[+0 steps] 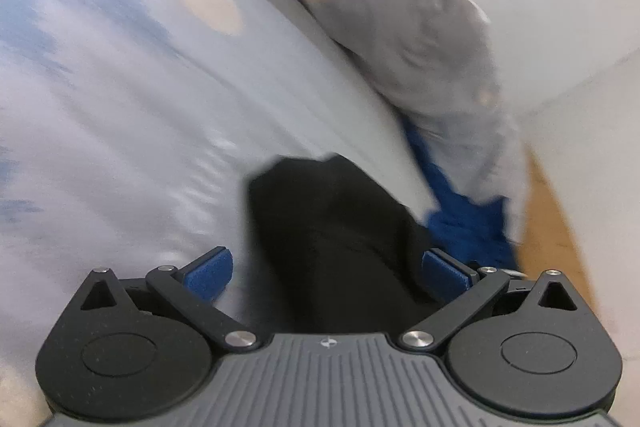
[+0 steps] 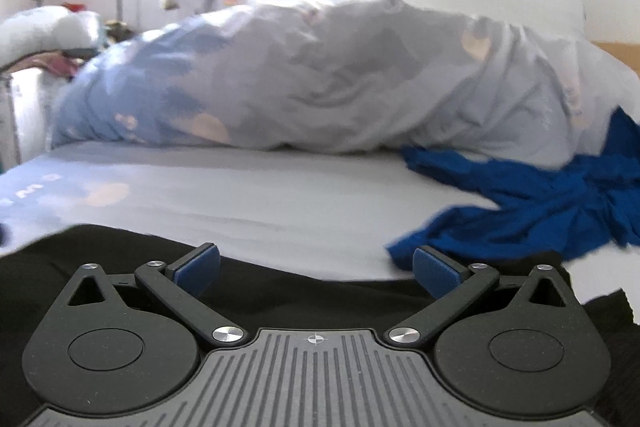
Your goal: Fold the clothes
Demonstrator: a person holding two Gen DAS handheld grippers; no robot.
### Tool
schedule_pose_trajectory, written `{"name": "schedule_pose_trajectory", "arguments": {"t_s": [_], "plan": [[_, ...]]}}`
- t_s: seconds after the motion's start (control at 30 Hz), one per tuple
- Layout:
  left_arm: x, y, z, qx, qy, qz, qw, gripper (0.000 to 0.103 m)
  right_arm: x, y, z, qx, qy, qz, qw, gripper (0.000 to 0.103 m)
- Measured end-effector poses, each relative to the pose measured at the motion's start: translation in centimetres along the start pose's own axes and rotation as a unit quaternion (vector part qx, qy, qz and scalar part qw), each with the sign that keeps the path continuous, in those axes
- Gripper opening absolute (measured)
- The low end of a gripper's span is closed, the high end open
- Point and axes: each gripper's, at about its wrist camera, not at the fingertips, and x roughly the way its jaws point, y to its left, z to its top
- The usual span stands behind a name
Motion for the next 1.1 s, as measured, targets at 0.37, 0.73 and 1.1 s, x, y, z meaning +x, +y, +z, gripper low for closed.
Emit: {"name": "schedule_pose_trajectory", "arguments": {"t_s": [0.37, 0.73, 1.1], "plan": [[1.3, -3.8, 1.3, -0.027, 0.014, -0.116, 0.9928, 0.054, -12.3, 13.0, -4.4, -0.138, -0.058, 0.034, 0.988, 0.103], [1.5, -5.1, 0.5, 0.037, 0.047, -0.071, 0.9957, 0.065, -15.4, 24.1, -10.6, -0.252, -0.043, 0.021, 0.967, 0.103], [4.7, -1.8, -0.4, -0.036, 0.084, -0.07, 0.9933, 0.044, -14.0, 27.4, -10.6, -0.289, -0.035, 0.006, 0.957, 0.103]]}}
